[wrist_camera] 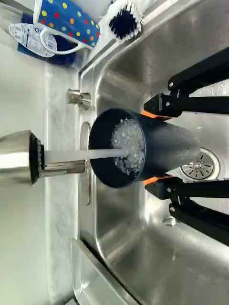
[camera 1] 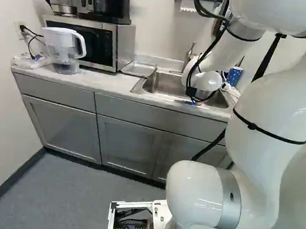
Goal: Rinse the cup and place it in the tray
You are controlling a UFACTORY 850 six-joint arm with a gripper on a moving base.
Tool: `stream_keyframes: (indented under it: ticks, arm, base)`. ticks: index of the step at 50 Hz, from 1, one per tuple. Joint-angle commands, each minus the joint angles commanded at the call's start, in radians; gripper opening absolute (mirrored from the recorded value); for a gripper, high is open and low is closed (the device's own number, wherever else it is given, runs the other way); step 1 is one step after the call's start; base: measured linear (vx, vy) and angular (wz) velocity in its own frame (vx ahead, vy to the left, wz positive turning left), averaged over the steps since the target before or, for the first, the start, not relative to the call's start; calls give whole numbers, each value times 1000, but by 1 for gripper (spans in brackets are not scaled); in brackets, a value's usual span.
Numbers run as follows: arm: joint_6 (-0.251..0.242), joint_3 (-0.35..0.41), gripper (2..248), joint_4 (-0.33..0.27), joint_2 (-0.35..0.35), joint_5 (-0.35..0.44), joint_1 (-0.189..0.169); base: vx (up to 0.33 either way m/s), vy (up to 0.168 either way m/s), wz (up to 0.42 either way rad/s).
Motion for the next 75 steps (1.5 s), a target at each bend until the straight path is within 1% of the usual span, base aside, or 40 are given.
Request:
stream_keyframes:
  ticks: [57,63,75]
  arm:
    - [0,1,125,0,1,0,3]
    - [0,-4,125,0,-4,0,15]
    - [0,-21,125,0,-20,0,51]
  base:
    - [0,0,0]
    - [0,0,0]
    - [0,0,0]
